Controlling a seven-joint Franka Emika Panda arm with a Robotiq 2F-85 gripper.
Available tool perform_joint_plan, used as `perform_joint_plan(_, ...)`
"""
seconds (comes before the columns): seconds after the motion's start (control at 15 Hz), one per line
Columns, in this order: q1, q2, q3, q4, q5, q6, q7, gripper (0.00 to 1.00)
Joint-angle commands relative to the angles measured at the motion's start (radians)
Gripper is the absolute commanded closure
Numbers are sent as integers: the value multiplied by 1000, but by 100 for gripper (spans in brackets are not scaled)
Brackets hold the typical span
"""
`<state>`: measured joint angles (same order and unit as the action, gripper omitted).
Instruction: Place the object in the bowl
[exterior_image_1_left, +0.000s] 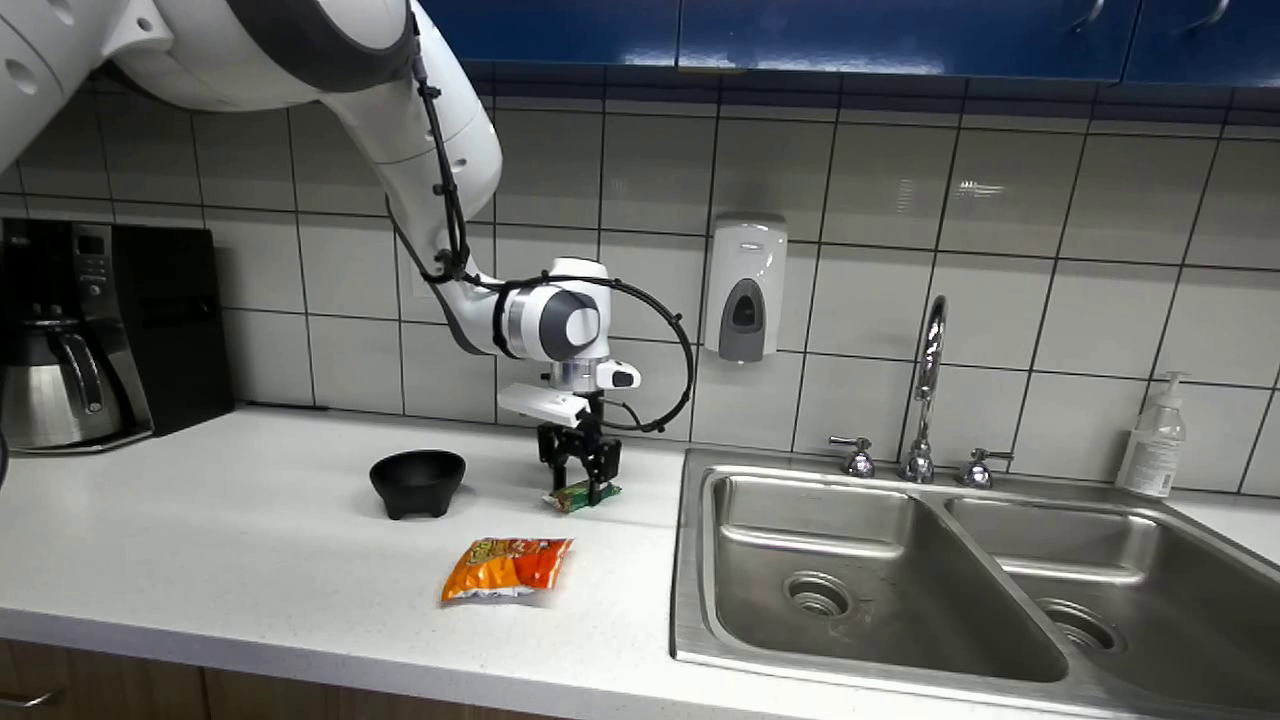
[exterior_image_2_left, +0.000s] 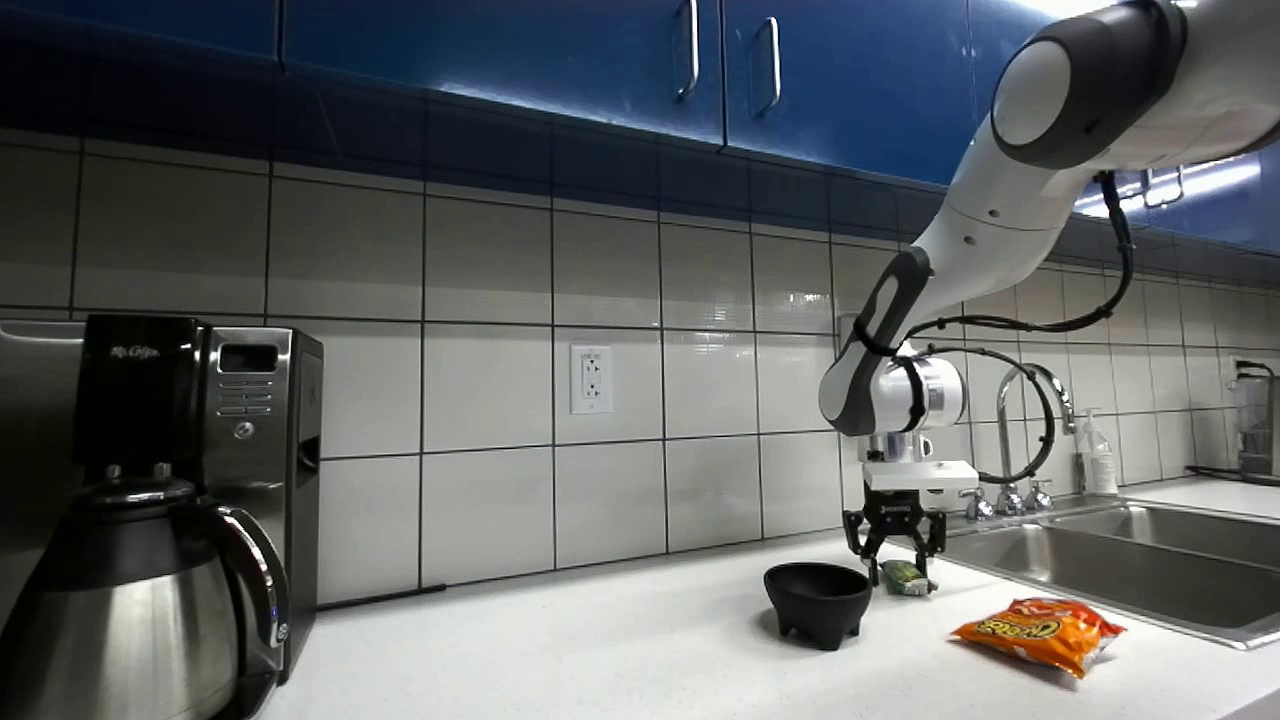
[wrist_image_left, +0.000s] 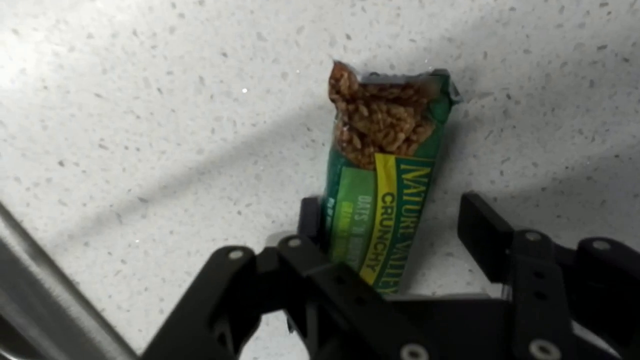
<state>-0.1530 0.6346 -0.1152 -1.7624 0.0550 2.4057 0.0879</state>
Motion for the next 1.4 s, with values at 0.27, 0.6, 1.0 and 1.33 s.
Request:
perform_joint_plan(0.27,-19,-20,13,3,17,1,-34,84)
perform_joint_plan(0.6,-7,-93,1,-58,8,-14,-16,84)
perform_joint_plan(1.0,10,-257,-11,-212,-8,-28,-1,84)
perform_joint_plan(1.33,40,-417,-11,-385,-37,-16,19,84)
